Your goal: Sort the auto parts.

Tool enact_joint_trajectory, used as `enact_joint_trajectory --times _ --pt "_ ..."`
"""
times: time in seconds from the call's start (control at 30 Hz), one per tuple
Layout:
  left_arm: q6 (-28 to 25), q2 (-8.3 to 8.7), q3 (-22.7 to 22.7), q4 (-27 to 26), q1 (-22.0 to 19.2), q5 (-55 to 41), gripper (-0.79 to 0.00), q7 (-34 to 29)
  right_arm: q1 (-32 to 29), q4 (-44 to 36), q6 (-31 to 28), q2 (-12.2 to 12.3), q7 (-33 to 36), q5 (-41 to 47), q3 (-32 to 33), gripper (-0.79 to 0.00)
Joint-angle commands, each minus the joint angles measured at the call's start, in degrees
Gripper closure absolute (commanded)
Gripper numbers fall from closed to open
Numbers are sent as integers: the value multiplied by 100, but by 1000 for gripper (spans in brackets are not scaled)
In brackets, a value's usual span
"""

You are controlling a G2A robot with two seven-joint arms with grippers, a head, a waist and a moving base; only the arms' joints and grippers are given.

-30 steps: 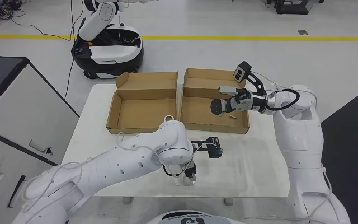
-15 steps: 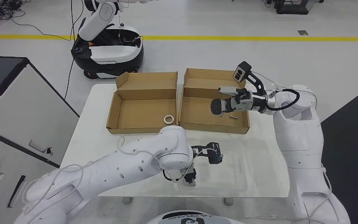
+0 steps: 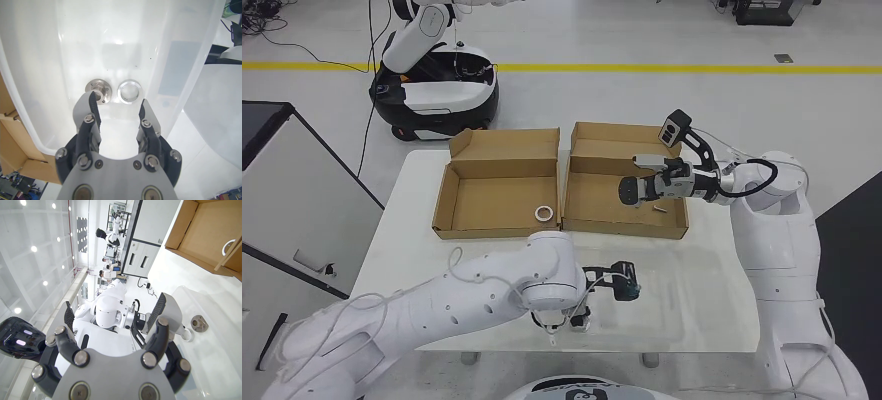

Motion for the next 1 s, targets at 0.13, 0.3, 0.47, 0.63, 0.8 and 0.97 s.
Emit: enact_joint_trajectory --times 0.13,0.3,0.47,0.63,0.8,0.97 --pt "-6 -76 170 72 -74 -83 -366 0 0 0 0 0 0 0 0 -785" --pt "-37 -173 339 245 -102 -37 -360 0 0 0 0 0 0 0 0 -785" --pt "17 -281 491 423 -140 105 -336 11 0 0 0 0 0 0 0 -785" --pt "31 -363 606 591 -186 167 -326 0 0 0 0 0 0 0 0 -785" --pt "54 -428 707 720 -225 156 -311 0 0 0 0 0 0 0 0 -785" --pt "79 -484 785 821 -255 131 -268 0 0 0 0 0 0 0 0 -785"
